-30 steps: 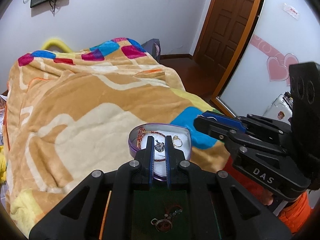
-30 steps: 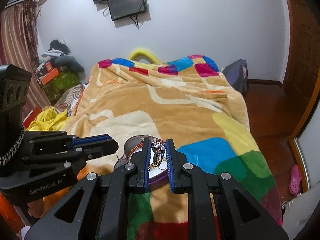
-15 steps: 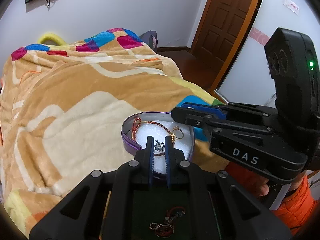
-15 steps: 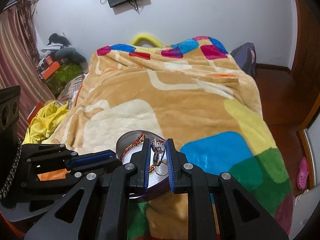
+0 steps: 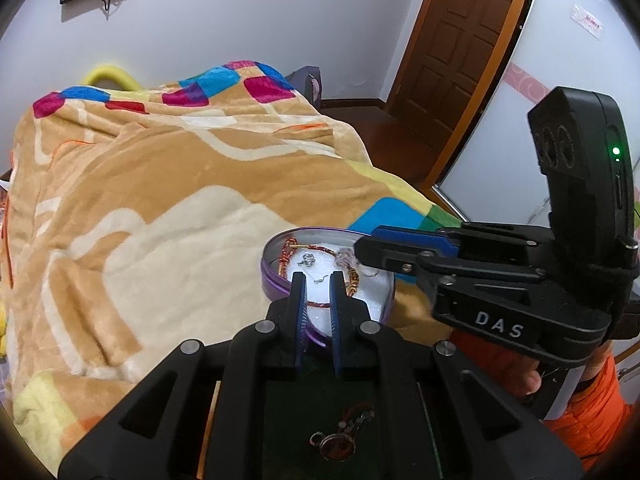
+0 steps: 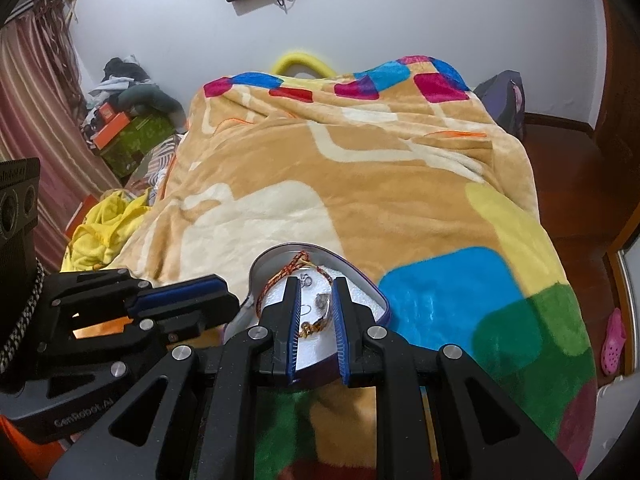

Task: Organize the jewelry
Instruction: 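Carry both pieces over the tin and open both tools to drop them in, then withdraw both tools from the tin toward the remaining jewelry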

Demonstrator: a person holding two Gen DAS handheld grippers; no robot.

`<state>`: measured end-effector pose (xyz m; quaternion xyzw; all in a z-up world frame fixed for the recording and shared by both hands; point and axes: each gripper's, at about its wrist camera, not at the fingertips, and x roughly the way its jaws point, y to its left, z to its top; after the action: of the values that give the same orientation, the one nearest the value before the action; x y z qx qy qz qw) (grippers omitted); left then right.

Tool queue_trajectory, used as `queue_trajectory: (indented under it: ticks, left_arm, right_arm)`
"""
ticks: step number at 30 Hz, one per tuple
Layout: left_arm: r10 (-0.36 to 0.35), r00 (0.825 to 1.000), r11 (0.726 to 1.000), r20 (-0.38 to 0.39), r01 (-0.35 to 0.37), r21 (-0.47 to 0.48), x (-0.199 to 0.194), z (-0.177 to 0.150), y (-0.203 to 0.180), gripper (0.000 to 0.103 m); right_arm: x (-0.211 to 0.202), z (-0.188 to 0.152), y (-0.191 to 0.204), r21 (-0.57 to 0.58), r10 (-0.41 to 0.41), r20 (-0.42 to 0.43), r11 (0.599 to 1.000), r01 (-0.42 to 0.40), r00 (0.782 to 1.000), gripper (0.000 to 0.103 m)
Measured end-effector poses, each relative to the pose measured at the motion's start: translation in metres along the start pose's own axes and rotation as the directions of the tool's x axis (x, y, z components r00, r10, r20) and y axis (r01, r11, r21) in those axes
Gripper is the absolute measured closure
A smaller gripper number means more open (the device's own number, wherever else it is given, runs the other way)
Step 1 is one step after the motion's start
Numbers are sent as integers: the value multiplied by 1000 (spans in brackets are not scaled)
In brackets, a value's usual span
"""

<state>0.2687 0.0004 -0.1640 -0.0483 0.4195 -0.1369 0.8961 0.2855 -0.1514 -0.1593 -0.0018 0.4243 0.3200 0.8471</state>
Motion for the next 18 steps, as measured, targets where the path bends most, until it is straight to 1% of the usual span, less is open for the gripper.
queue_trajectory:
  ticks: [3, 7, 9, 12, 14, 18]
  left_arm:
    - [13, 1000, 1000, 11, -13, 0, -10, 0, 1, 94]
    - [33, 999, 999, 29, -33, 0, -25, 0, 0, 90]
    - [45, 998, 999, 37, -45, 3, -32, -1, -1, 87]
    - [57, 997, 998, 50, -57, 11, -47, -4, -4, 82]
    - [67, 996, 998, 60, -68, 18, -56, -6, -7, 75]
    - [87, 993, 995, 79, -90, 32, -76, -14, -12, 66]
  right_arm:
    - [-10, -1, 6, -20, -34, 19, 999, 34, 999, 82]
    - [-28, -4, 16, -50, -69, 55, 996, 72, 996, 78]
    - [-37, -6, 21, -62, -87, 75, 994, 92, 993, 72]
    - [-52, -10, 31, -82, -114, 110, 989, 123, 987, 64]
    - [-62, -13, 36, -96, -126, 130, 986, 139, 983, 63]
    - [-77, -22, 49, -117, -140, 156, 980, 159, 978, 62]
